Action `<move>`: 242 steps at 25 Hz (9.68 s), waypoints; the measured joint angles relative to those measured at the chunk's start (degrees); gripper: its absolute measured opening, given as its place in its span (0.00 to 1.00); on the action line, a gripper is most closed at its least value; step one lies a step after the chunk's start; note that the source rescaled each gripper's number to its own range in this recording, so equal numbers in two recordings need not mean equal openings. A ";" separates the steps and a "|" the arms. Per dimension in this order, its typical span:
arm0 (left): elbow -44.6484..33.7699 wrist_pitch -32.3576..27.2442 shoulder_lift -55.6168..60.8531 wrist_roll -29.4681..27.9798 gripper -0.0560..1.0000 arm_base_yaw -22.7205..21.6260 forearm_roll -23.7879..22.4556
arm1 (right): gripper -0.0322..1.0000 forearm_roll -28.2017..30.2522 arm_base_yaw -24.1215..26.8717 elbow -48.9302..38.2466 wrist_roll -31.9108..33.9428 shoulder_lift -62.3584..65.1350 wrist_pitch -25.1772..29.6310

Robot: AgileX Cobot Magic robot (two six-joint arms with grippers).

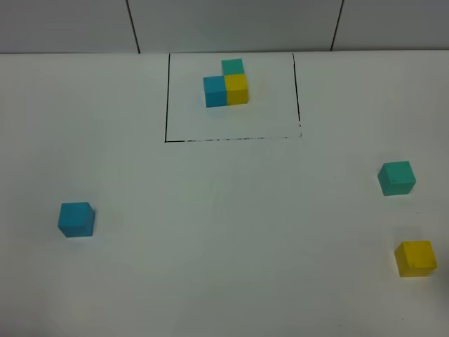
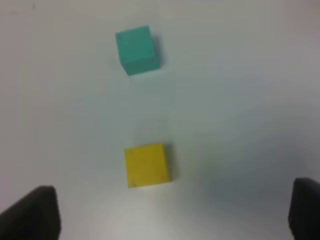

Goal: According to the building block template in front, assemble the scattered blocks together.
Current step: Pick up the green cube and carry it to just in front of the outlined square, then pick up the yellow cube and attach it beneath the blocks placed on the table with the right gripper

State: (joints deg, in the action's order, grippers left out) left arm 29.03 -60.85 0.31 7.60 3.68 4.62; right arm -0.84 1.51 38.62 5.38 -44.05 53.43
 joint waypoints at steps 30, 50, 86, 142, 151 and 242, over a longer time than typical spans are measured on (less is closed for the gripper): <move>0.00 0.00 0.00 0.00 0.86 0.00 0.00 | 0.91 -7.00 -4.58 20.61 -17.16 -59.56 -18.79; 0.00 0.00 0.00 0.00 0.86 0.00 0.00 | 0.62 -6.90 -4.64 20.68 -17.16 -66.16 -23.46; 0.00 0.00 0.00 0.00 0.86 0.00 0.00 | 0.05 0.47 -32.49 61.16 -74.20 -84.71 3.80; 0.00 0.00 0.00 0.00 0.86 0.00 0.00 | 0.64 -5.89 -27.99 65.11 -68.04 -88.76 3.56; 0.00 0.00 0.00 0.00 0.86 0.00 0.00 | 0.89 -3.08 -25.81 61.14 -48.48 -80.13 8.62; 0.00 0.00 0.00 0.00 0.86 0.00 -2.83 | 0.04 10.43 -43.49 38.31 43.17 -73.47 -7.08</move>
State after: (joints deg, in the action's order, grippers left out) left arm 29.03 -60.85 0.31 7.60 3.68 1.79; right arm 9.59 -41.98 76.93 48.55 -117.52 46.35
